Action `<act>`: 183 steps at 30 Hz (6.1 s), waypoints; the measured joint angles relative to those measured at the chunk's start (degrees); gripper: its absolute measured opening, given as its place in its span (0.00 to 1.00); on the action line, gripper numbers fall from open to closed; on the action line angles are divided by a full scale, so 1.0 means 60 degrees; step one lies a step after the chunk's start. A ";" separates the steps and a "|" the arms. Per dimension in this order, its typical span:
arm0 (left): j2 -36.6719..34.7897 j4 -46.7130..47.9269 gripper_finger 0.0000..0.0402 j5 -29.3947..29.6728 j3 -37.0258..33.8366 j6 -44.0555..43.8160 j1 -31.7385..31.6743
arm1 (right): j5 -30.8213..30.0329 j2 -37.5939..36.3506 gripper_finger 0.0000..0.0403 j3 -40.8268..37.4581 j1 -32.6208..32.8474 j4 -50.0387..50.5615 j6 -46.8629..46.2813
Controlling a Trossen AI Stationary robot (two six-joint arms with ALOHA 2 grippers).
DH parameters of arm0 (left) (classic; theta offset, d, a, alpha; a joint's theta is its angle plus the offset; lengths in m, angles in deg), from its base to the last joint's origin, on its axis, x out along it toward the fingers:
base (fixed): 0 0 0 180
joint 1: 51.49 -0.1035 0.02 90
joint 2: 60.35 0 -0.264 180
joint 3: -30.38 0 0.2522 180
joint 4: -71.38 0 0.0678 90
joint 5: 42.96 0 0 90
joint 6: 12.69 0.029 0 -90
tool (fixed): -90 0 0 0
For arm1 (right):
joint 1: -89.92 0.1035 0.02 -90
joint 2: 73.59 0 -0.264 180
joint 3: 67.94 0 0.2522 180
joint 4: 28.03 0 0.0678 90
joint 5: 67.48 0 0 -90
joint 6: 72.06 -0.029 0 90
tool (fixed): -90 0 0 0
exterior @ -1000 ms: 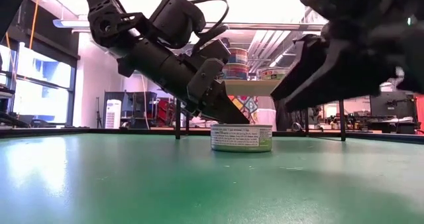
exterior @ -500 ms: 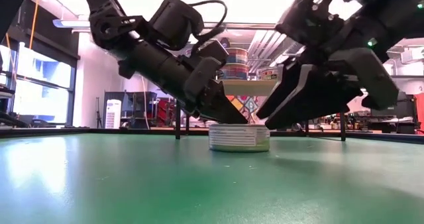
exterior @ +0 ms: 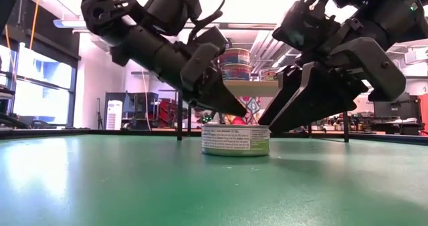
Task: Stack canned seafood by type on shelf
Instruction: Stack the green tuna can on top of the green tuna can on the shelf
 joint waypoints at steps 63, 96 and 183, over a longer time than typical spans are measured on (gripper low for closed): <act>0.0375 -0.0091 0.00 -0.0337 0.0015 0.0129 -0.0198 | -0.2080 -0.1457 0.53 -0.0004 0.1603 0.1576 -0.1326; 0.0813 -0.0230 0.00 -0.1175 0.0063 0.0052 -0.0332 | -0.2089 -0.0953 0.53 -0.0004 0.1389 0.1559 -0.0733; -0.0396 0.0408 0.00 0.0486 -0.0096 0.0224 0.0119 | 0.1157 -0.0523 0.53 -0.0007 -0.0352 0.0225 0.0203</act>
